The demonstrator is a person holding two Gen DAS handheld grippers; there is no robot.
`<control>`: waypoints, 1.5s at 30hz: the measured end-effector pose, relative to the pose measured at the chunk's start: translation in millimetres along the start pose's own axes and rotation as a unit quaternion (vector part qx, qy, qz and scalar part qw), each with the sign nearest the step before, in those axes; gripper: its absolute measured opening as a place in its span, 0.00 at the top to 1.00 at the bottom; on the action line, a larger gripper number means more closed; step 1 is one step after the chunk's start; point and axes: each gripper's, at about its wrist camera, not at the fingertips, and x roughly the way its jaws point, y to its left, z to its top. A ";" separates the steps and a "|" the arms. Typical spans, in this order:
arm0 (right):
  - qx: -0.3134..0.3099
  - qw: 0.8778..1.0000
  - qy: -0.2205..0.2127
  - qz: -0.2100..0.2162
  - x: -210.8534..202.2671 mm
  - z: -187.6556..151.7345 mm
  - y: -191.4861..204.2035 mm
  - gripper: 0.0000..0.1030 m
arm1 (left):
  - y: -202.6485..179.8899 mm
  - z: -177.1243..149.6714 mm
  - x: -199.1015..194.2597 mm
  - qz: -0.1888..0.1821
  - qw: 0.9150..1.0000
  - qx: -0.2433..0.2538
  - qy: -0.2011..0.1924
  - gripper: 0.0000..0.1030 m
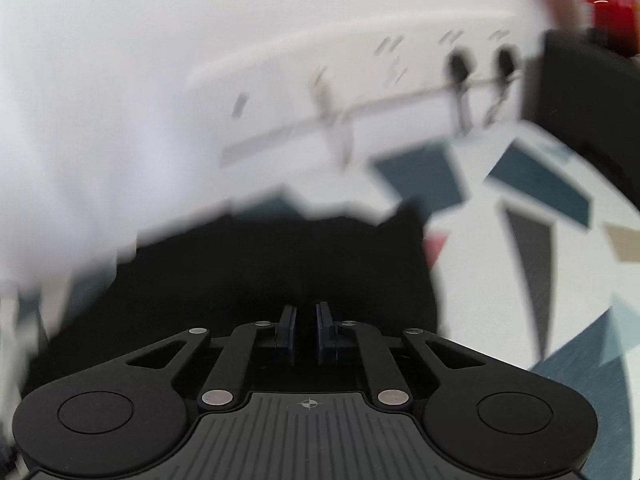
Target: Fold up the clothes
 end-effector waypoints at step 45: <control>0.084 0.995 0.046 -0.034 -14.8 -13.9 -79.9 0.50 | 36.5 -8.6 -11.6 -0.041 0.992 -0.107 0.055 0.19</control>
